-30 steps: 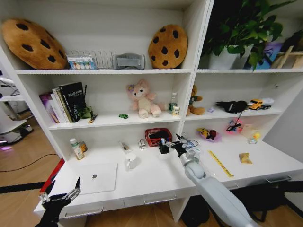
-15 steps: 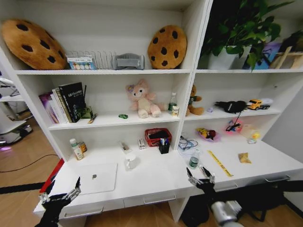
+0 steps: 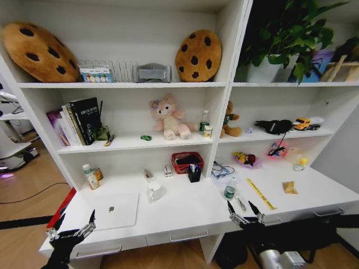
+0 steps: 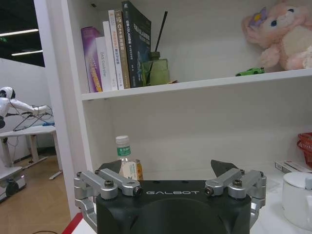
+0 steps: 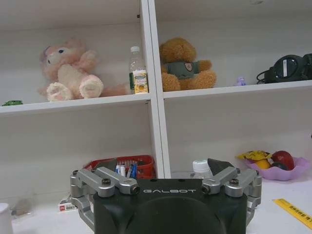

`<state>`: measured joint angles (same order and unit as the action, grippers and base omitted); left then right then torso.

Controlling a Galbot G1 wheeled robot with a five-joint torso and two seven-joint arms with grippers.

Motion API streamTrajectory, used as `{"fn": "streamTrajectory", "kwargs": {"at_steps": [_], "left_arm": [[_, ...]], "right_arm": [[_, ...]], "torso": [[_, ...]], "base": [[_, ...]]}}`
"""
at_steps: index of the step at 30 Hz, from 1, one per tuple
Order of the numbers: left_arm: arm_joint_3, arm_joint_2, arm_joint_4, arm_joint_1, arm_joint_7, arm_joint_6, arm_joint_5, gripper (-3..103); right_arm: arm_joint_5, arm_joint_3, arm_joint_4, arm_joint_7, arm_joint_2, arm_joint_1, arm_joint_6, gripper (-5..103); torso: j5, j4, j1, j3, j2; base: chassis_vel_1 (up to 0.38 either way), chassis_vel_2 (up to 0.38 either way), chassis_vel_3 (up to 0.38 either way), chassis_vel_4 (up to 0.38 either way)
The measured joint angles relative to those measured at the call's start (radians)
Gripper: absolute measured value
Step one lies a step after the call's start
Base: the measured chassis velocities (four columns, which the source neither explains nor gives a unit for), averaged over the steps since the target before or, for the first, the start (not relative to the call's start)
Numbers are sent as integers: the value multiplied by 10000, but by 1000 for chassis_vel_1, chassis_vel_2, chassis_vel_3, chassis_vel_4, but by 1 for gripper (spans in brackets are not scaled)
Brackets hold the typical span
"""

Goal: Organize the objects on the table.

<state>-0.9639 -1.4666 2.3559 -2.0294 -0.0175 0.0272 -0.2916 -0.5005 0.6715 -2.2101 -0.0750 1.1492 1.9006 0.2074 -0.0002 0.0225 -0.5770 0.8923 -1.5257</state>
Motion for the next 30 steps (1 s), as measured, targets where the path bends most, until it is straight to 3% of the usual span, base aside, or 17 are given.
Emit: {"fn": "streamTrajectory", "kwargs": {"at_steps": [10, 14, 16, 19, 20, 24, 30], "left_arm": [[1, 0, 0, 0, 0, 0, -1, 100], [2, -2, 1, 0, -2, 0, -1, 100], [2, -3, 0, -1, -3, 0, -1, 100], [3, -2, 1, 1, -7, 0, -1, 100], [3, 0, 1, 1, -7, 0, -1, 100], [2, 1, 0, 0, -4, 0, -1, 100], [0, 1, 1, 0, 1, 0, -1, 100]], "right_arm": [[-16, -3, 459, 10, -267, -496, 91, 100], [-398, -384, 781, 71, -679, -1076, 40, 100], [-411, -757, 1159, 70, -964, -1748, -151, 100], [-403, -1137, 1542, 31, -1228, -2462, -504, 100], [-383, -1504, 1970, -30, -1493, -3224, -920, 100], [-270, -2142, 2578, -103, -1878, -4293, -1463, 100], [-284, -3007, 3347, 264, -2295, -5299, -1662, 100]], "torso": [[4, 3, -3, 2, 2], [9, 4, -1, 3, 2], [9, -5, 3, 0, 0], [5, 4, 1, 1, 1], [2, 5, -2, 2, 2], [-2, -3, -2, 2, 1], [0, 2, -2, 2, 1]], "base": [[-189, -195, 189, 194], [-221, -209, 195, 217], [-118, -158, 155, 121], [-7, -118, 56, 27], [0, 0, 0, 0], [-4, 46, -31, -69], [58, 46, -11, -28]]}}
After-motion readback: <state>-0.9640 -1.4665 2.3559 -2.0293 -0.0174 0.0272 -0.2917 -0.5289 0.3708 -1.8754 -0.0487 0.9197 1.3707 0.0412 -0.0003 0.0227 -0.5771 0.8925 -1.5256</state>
